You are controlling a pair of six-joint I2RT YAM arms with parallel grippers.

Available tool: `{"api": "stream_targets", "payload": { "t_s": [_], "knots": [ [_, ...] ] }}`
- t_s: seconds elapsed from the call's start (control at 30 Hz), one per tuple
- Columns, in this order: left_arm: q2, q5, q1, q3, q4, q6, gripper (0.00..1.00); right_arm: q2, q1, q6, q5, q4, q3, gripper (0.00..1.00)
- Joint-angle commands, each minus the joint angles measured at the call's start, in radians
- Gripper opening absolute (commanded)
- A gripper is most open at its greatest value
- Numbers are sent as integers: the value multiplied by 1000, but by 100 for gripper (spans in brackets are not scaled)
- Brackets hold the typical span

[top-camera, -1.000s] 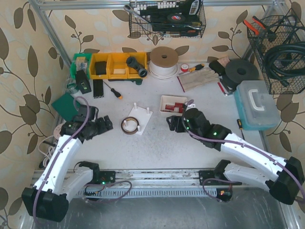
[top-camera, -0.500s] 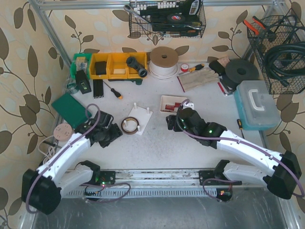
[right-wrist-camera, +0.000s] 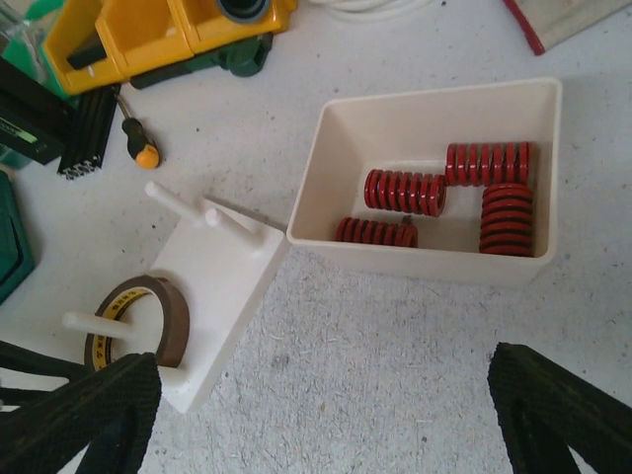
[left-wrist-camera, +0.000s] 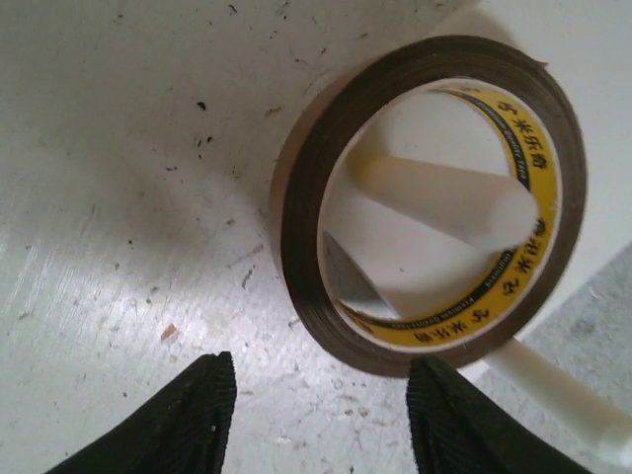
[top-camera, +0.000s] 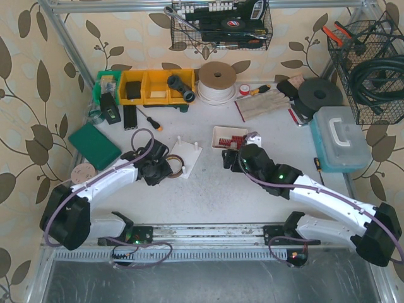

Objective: Install the large spring

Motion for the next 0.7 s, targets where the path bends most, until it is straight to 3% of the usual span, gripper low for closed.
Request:
{"api": "stream_targets", "payload": {
  "t_s": [0.0, 0.33, 0.67],
  "knots": [
    [48, -43, -6, 28, 45, -21, 51, -47, 5, 26, 42, 61, -47, 89],
    [181, -35, -7, 87, 64, -75, 41, -34, 5, 16, 25, 68, -41, 89],
    [165, -47, -8, 72, 29, -107, 28, -42, 5, 17, 31, 70, -45, 89]
  ]
}}
